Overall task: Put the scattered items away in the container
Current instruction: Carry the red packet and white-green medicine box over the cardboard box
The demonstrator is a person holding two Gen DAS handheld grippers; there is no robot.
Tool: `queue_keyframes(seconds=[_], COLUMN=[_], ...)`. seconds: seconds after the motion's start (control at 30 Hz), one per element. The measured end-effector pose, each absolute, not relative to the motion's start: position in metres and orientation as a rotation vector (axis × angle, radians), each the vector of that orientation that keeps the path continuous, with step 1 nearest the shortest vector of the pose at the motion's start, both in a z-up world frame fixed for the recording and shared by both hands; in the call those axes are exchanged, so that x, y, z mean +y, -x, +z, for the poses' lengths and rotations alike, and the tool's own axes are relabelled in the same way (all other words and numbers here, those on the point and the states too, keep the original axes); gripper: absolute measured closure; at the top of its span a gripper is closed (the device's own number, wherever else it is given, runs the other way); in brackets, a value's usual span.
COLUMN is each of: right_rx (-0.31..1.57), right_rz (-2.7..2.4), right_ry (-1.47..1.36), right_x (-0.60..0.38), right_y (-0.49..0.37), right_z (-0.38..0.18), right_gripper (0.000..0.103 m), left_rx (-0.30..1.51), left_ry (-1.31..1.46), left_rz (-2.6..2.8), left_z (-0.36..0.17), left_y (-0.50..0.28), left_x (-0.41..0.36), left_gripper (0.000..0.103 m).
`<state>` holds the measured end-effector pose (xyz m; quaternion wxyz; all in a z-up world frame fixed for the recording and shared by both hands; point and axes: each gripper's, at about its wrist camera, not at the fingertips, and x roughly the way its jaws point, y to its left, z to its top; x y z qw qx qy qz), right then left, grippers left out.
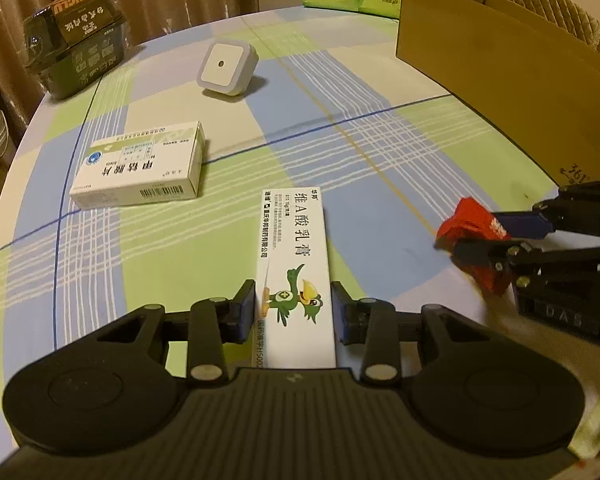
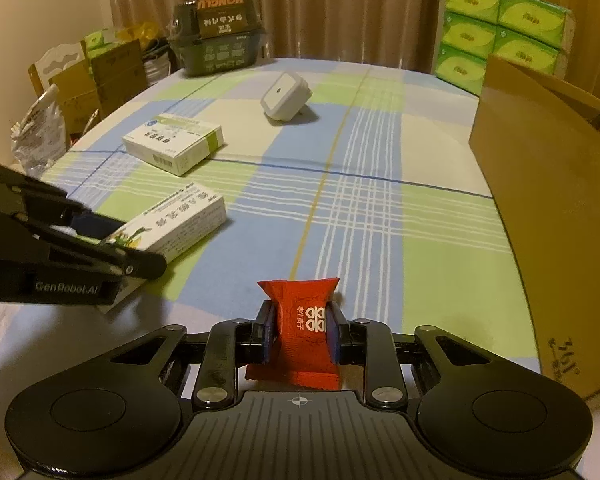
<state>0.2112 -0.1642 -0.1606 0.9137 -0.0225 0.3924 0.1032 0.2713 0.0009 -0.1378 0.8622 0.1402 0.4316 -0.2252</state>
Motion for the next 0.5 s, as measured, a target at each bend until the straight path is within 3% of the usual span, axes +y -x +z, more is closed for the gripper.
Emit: queue_keyframes(seconds=[0.5], right_rx=[0.738], right_rz=[0.163], right_ry=[0.026], right_x=[-0.189], right_y=[-0.164], right_z=[-0.112], right_gripper=[0.08], left_rx=[0.871], left_ry=[-0.265], left_rz=[-0.491], left_z=[-0.1], left_y=[-0.216], left_x=[-0.02], left_gripper=[0.07])
